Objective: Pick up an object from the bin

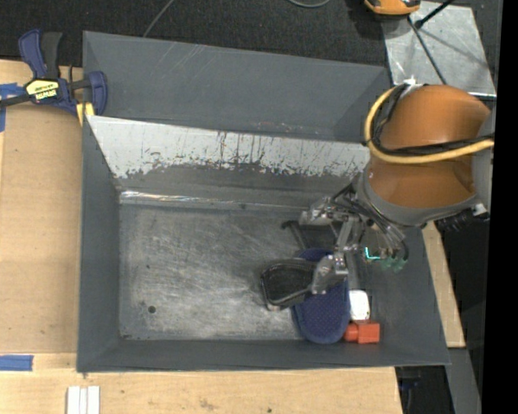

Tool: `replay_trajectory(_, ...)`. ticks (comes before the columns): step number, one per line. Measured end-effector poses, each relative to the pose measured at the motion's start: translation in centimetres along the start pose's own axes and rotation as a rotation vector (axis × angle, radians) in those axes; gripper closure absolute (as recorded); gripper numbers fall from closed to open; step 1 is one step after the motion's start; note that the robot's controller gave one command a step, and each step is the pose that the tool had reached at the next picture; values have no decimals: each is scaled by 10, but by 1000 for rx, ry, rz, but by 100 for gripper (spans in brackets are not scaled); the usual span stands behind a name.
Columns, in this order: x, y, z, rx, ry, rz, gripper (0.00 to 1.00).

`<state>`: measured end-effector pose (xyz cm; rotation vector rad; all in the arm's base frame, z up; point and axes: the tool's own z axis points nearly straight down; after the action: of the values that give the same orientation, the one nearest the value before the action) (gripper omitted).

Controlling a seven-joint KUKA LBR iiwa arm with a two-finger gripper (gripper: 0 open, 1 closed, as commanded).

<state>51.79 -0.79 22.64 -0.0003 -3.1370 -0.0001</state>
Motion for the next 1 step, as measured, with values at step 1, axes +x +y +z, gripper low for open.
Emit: replay_trajectory(1,11,13,136,0,-26,-262,0)
